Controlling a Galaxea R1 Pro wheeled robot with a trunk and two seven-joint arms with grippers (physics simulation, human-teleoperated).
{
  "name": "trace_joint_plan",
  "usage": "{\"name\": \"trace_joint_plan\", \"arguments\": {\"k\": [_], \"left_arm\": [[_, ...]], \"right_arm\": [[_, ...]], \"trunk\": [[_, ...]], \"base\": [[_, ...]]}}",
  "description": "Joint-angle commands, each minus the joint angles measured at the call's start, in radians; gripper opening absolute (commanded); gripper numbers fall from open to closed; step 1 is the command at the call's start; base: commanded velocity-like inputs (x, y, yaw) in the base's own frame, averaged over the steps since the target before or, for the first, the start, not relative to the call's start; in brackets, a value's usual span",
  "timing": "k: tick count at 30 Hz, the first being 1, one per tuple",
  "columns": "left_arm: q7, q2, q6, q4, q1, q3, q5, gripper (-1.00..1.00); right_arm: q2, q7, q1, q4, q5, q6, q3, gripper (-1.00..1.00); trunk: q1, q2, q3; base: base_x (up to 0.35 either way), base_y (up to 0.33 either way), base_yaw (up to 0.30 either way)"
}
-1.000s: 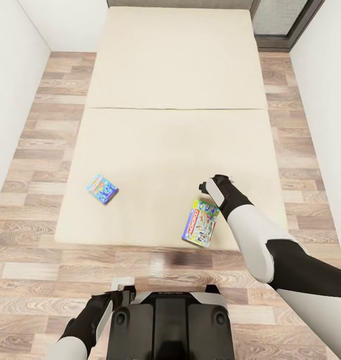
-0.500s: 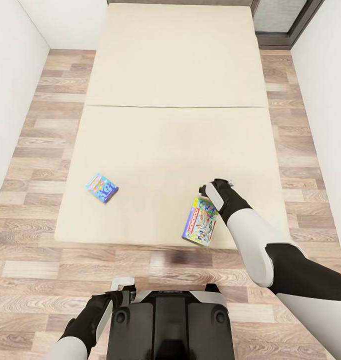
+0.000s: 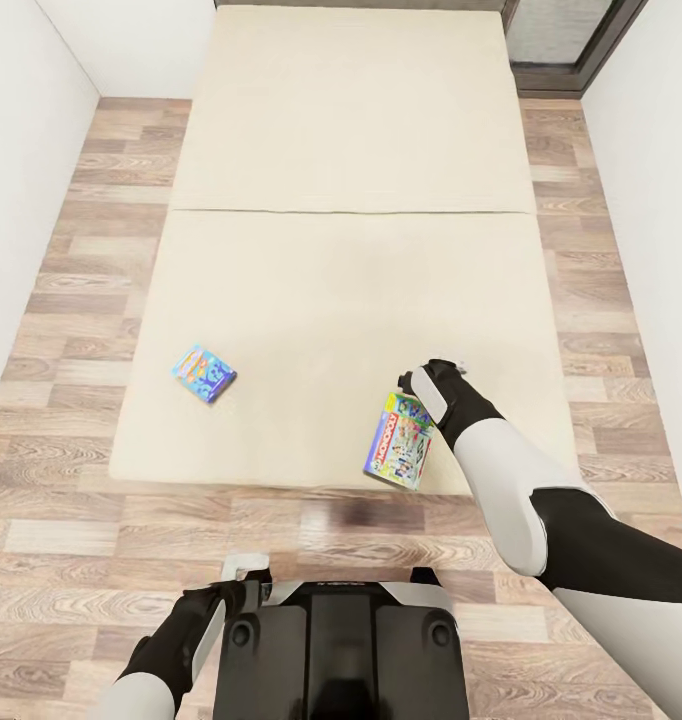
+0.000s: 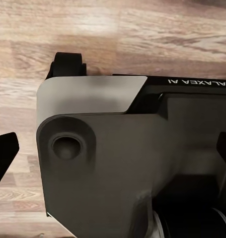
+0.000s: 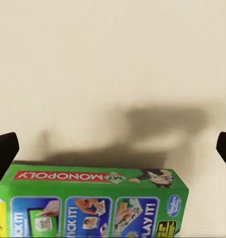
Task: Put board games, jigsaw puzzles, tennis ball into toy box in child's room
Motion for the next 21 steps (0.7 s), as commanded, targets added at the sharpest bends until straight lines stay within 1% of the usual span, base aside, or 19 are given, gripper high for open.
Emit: {"name": "trace_joint_plan", "arguments": {"k": [1,8,21], "left_arm": [[-0.009,-0.002,0.005,-0.002,0.0,0.008,-0.011,1.0],[-0.009,-0.002,0.005,-0.002,0.0,0.008,-0.011,1.0],[-0.009,-0.002,0.006,-0.002,0.0,0.008,-0.01,1.0]], "right_arm": [[0.001,-0.006,0.0,-0.002,-0.007,0.002,-0.003,1.0],[0.001,-0.006,0.0,-0.002,-0.007,0.002,-0.003,1.0],[0.001,-0.006,0.0,-0.002,-0.007,0.002,-0.003,1.0]], "trunk": [[0.0,-0.001,-0.001],[0.0,-0.001,-0.001],[0.0,-0.001,-0.001]], "base": [[-0.141,-0.043,0.0],[-0.071,-0.021,0.0],[-0.005,-0.002,0.0]]}}
